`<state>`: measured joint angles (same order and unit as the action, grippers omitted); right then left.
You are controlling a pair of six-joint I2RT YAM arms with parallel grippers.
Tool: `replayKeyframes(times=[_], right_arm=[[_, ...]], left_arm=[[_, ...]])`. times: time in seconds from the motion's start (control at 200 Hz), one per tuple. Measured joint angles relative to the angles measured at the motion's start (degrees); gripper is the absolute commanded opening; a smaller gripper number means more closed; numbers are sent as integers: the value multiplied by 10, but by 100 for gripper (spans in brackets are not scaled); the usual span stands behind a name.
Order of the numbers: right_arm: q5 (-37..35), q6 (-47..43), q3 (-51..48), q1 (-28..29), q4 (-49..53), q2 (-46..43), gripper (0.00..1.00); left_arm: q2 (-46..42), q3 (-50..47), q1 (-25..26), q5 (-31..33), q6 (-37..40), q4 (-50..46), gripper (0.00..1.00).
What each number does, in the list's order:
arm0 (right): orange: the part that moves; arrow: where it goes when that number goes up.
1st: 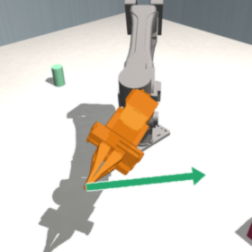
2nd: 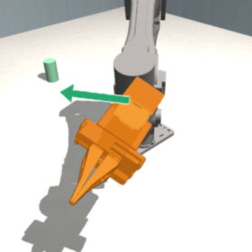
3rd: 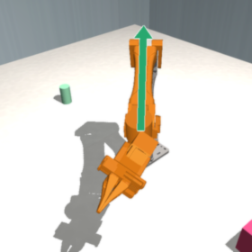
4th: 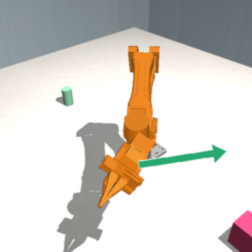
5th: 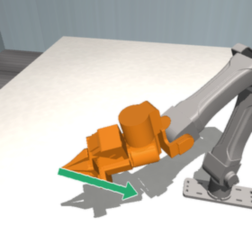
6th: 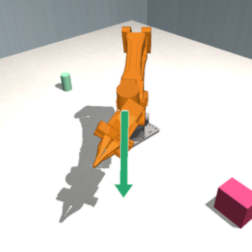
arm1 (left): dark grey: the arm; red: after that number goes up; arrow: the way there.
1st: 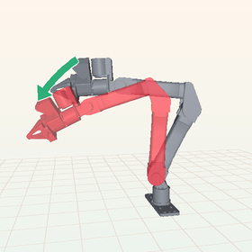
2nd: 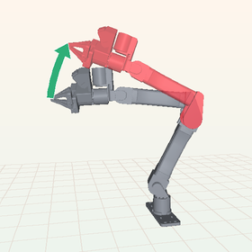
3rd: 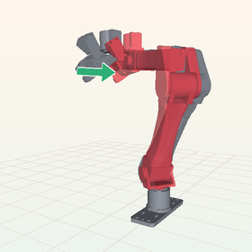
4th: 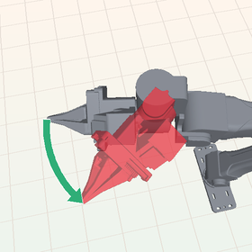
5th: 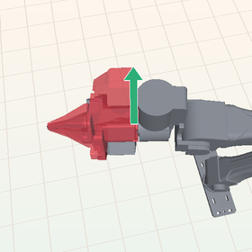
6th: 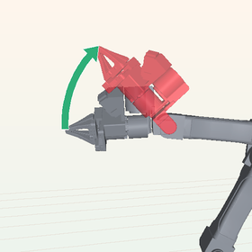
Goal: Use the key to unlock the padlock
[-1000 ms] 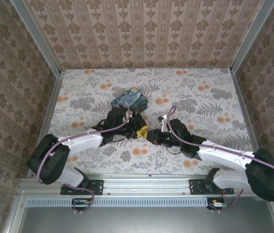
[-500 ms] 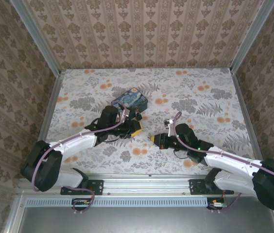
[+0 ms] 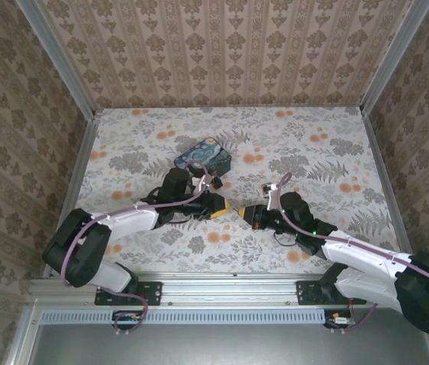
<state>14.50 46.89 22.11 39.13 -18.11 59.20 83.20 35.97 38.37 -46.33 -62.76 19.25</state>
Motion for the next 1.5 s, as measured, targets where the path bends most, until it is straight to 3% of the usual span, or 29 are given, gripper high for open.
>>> replayKeyframes(times=[0.57, 0.935, 1.035, 1.075, 1.11, 1.145, 1.33, 1.5], right_arm=[[10, 29, 0, 0, -42, 15, 0], [10, 43, 0, -5, -60, 32, 0], [10, 46, 0, -5, -58, 37, 21], [10, 44, 0, -8, -57, 37, 36], [10, 46, -1, -10, -54, 37, 47], [10, 44, -1, -14, -47, 36, 52], [8, 14, -1, -61, 18, 6, 52], [45, -27, -1, -73, 31, -11, 51]], left_arm=[[23, -11, 10, -15, -59, 100, 21], [42, -19, 9, -14, -110, 163, 8], [43, -19, 7, -15, -112, 172, 0], [43, -19, 7, -20, -108, 173, 0], [42, -19, 6, -23, -90, 162, 0], [39, -17, 5, -25, -69, 140, 0], [15, 80, 14, 11, 152, -153, 0], [-7, 106, 14, -2, 275, -227, 0]])
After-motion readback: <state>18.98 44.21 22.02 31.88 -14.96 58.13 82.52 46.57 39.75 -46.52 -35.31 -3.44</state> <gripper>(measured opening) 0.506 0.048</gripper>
